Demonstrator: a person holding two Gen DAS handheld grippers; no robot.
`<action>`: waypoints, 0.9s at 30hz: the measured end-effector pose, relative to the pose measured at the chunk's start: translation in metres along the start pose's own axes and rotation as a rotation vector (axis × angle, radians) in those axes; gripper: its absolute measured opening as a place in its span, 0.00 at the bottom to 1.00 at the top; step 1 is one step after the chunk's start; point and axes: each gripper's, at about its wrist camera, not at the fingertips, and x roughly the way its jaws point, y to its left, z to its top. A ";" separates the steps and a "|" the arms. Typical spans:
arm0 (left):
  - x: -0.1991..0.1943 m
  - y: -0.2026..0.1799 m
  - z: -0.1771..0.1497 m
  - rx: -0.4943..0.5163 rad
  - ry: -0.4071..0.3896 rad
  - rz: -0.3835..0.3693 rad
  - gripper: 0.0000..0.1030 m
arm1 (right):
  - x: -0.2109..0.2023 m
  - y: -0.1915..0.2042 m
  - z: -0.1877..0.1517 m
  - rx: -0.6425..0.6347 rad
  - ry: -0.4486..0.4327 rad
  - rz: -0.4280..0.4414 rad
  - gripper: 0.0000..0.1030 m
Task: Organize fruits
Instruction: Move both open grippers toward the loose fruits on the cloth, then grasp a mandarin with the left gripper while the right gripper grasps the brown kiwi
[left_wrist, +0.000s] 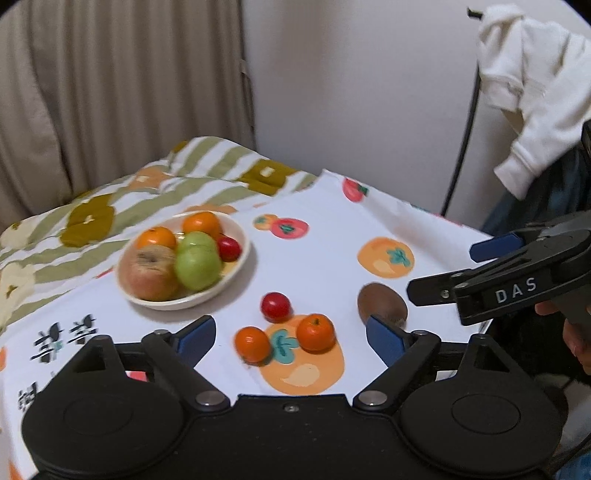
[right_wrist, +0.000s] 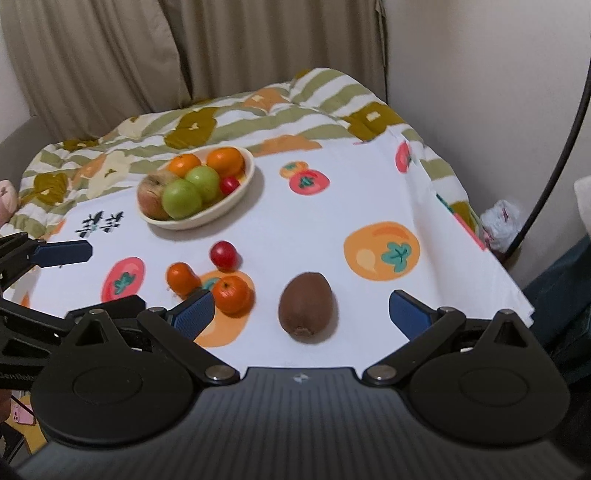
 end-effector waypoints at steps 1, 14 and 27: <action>0.006 -0.002 -0.001 0.012 0.006 -0.007 0.86 | 0.005 0.000 -0.002 0.006 0.004 -0.002 1.00; 0.084 -0.029 -0.008 0.209 0.121 -0.027 0.62 | 0.044 -0.015 -0.013 0.092 0.056 -0.026 1.00; 0.121 -0.026 -0.004 0.209 0.190 -0.055 0.52 | 0.068 -0.022 -0.011 0.126 0.089 -0.022 1.00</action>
